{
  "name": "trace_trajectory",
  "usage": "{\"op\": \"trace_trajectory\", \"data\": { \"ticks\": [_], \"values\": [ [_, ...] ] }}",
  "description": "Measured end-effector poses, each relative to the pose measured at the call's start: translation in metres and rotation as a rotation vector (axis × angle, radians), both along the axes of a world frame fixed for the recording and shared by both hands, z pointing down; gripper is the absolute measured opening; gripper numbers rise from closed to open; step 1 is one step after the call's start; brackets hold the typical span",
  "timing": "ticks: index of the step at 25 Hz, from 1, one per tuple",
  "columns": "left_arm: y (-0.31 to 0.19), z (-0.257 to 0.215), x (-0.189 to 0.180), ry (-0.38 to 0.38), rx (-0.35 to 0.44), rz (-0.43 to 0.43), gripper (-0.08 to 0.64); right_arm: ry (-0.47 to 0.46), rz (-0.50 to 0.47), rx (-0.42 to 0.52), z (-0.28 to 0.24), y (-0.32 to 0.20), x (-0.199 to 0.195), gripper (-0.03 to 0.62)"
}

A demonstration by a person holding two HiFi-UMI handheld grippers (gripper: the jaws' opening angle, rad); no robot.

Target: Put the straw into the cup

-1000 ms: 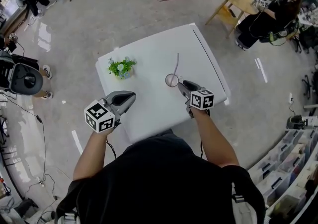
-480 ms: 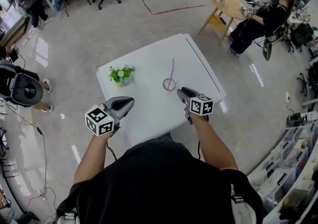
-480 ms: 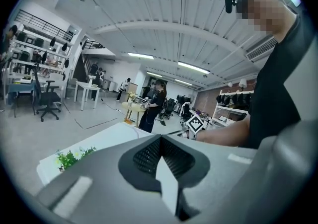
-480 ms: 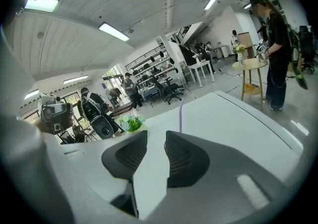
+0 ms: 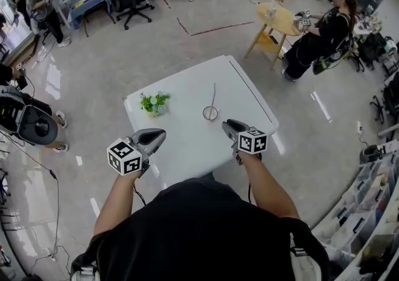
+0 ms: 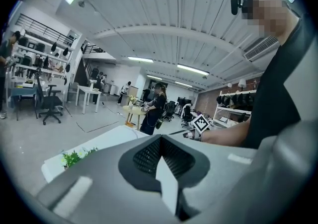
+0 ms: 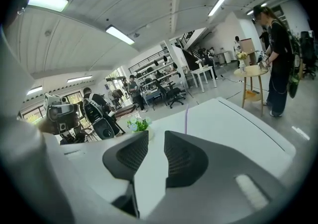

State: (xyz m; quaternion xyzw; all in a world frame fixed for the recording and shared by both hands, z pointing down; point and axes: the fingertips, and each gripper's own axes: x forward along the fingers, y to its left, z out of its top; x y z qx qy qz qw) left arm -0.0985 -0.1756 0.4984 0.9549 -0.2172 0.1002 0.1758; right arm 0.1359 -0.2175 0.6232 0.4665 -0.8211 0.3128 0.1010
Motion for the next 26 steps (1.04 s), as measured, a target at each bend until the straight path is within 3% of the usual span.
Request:
{"op": "trace_trajectory", "data": {
  "ticks": [26],
  "values": [
    [0.055,-0.015,0.002,0.001,0.045,0.027,0.0,-0.018,-0.001,0.107,-0.054,0.077,-0.003,0.104]
  ]
}}
